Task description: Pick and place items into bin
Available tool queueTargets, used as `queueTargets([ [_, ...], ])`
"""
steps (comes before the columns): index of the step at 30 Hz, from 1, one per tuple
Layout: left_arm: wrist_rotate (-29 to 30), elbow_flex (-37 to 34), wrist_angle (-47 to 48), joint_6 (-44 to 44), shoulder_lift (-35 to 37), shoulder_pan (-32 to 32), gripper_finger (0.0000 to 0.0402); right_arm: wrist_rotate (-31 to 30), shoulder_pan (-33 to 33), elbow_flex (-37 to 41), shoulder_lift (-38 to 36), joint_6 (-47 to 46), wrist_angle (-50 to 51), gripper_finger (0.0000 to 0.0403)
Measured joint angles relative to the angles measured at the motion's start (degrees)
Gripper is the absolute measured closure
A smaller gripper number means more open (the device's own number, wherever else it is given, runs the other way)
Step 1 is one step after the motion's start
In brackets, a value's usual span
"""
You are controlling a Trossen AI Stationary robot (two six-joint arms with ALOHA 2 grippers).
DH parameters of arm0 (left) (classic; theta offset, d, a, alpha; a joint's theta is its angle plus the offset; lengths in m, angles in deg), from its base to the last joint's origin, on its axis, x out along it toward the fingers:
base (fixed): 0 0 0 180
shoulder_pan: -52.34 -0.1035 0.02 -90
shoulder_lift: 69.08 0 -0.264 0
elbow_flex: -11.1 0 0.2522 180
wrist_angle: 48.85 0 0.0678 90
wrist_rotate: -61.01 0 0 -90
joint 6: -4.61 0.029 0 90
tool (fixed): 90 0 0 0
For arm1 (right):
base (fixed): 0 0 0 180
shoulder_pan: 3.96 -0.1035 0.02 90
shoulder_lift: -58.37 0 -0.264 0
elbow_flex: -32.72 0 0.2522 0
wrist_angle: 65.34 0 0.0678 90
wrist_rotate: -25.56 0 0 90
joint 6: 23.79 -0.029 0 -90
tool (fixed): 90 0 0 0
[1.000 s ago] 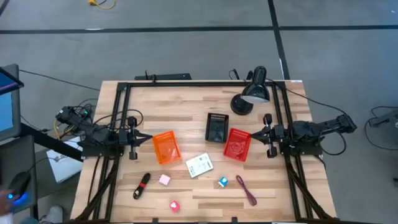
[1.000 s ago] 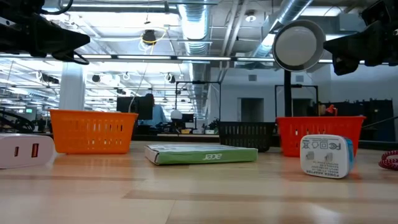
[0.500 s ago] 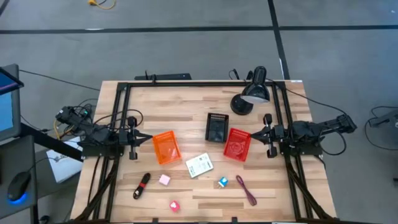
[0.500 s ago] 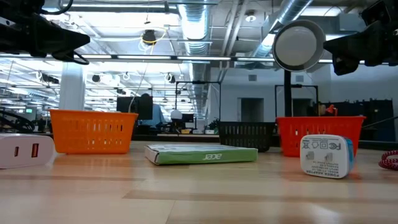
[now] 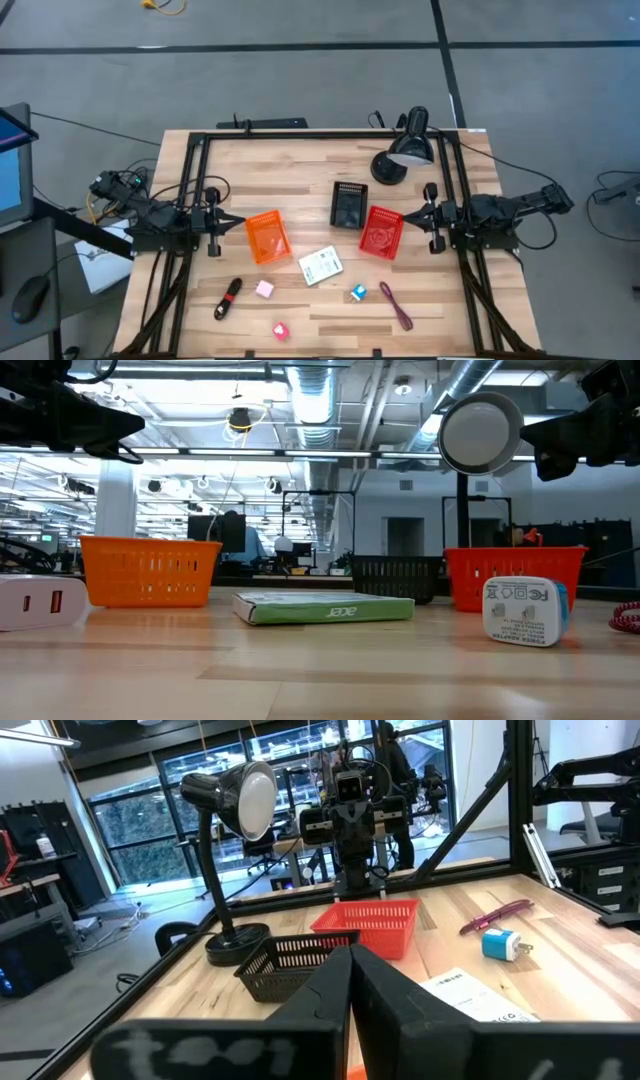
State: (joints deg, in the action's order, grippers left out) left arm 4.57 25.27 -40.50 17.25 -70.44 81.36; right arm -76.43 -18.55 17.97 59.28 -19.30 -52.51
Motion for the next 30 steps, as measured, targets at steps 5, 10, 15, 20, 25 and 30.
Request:
queueTargets([
  [5, 0.01, -0.01, 0.01, -0.16, -0.01, 0.00, 0.0401, -0.01, -0.01, 0.02, -0.02, -0.01, 0.00, 0.0401],
  [10, 0.01, -0.01, 0.00, 0.03, 0.01, 0.00, 0.0401, 0.00, -0.02, 0.01, 0.00, 0.00, 0.01, 0.0401],
  [15, 0.01, -0.01, 0.00, 0.07, 0.00, 0.00, 0.0401, 0.00, 0.00, 0.02, 0.00, -0.01, 0.00, 0.0401],
  [20, 0.02, 0.00, 0.00, 0.10, 0.01, -0.01, 0.0401, -0.02, 0.00, 0.00, -0.02, -0.02, 0.02, 0.0401],
  [25, 0.34, 0.02, -2.29, 0.39, 0.01, -0.01, 0.0401, -0.01, -0.02, 0.01, -0.01, -0.01, 0.01, 0.0401],
  [30, 0.28, 0.79, -1.79, -0.90, -0.01, -0.01, 0.0401, -0.01, -0.01, 0.00, -0.01, 0.00, 0.01, 0.0401],
])
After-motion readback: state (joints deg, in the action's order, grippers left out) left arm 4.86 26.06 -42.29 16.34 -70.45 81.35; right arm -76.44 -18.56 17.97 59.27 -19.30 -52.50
